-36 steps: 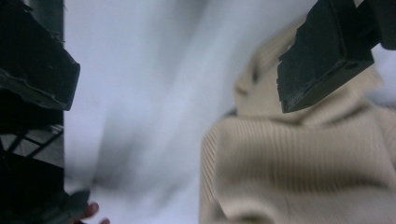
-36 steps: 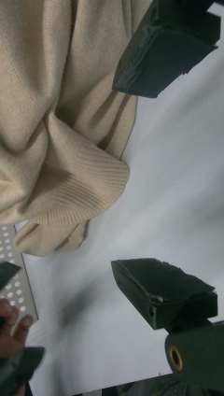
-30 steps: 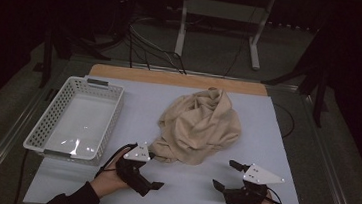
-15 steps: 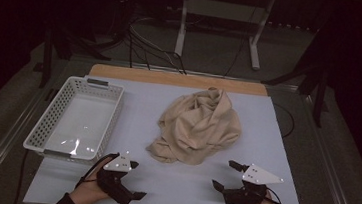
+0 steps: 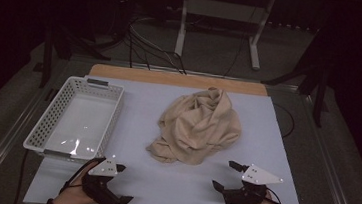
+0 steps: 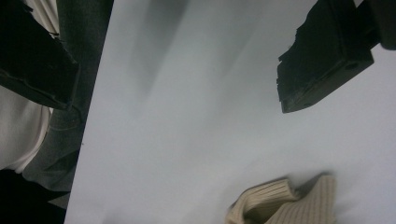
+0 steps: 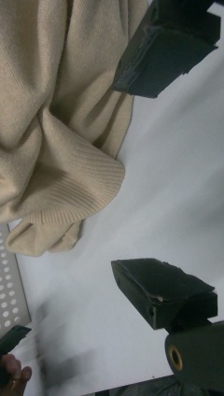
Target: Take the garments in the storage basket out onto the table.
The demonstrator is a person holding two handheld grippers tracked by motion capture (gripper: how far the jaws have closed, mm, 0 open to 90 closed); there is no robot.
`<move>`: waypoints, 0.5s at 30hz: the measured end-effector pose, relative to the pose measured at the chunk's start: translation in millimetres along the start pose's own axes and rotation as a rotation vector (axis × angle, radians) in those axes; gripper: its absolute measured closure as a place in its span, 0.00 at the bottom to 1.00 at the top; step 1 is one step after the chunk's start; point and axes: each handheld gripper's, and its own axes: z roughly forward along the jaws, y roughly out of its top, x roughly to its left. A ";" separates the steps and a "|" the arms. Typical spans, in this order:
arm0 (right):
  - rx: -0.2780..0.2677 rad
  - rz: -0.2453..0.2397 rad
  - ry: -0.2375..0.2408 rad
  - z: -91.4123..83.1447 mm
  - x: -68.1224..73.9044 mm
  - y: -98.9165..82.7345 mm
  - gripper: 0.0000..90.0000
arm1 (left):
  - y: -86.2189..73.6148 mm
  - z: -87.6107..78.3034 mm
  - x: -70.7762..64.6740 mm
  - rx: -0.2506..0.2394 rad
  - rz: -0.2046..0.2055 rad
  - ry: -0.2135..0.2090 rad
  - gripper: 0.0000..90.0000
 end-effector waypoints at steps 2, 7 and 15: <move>0.001 0.003 0.001 0.0 -0.1 -0.2 0.14 | -2.5 -1.3 0.6 0.005 0.001 0.007 0.00; 0.006 -0.001 -0.001 0.6 -0.7 -1.1 0.14 | -5.7 -2.8 0.5 0.011 0.005 0.013 0.00; 0.017 -0.008 0.000 1.5 -1.0 -2.0 0.14 | -6.2 -1.6 0.1 0.009 0.011 0.003 0.00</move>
